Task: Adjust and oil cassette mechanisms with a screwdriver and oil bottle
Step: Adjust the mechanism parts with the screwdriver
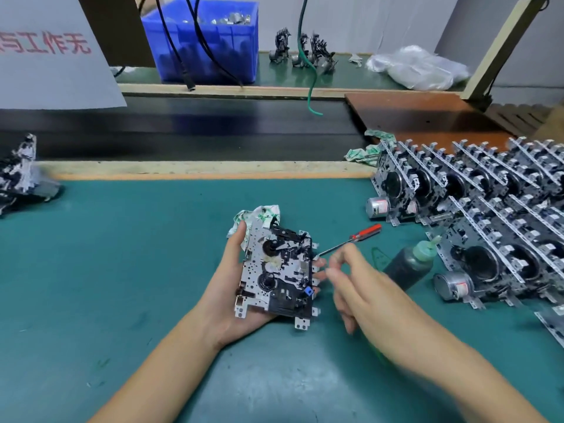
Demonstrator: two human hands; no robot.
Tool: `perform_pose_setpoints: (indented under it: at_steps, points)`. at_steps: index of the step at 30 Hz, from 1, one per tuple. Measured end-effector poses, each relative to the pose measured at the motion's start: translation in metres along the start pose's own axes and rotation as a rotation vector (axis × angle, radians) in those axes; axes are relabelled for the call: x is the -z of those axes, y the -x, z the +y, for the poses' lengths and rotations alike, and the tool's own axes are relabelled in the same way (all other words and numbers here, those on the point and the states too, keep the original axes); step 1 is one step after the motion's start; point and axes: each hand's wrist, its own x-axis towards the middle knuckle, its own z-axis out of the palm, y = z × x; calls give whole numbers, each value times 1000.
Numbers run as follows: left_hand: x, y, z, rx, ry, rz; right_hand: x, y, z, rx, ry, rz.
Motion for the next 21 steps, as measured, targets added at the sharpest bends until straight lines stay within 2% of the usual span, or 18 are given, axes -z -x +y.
perform_pose_setpoints:
  at_steps: [1, 3, 7, 14, 21]
  points:
    - [1, 0, 1, 8, 1, 4, -1, -9, 0, -33, -220, -58]
    - [3, 0, 1, 15, 10, 6, -2, -22, 1, -90, -486, -93]
    - [8, -3, 1, 36, 9, -6, 1, -22, 7, -119, -692, -165]
    - [9, -5, 1, 43, 4, -36, 5, -18, 14, -91, -510, -278]
    - [6, -5, 0, 40, -39, -51, 1, -17, 12, -160, -490, -319]
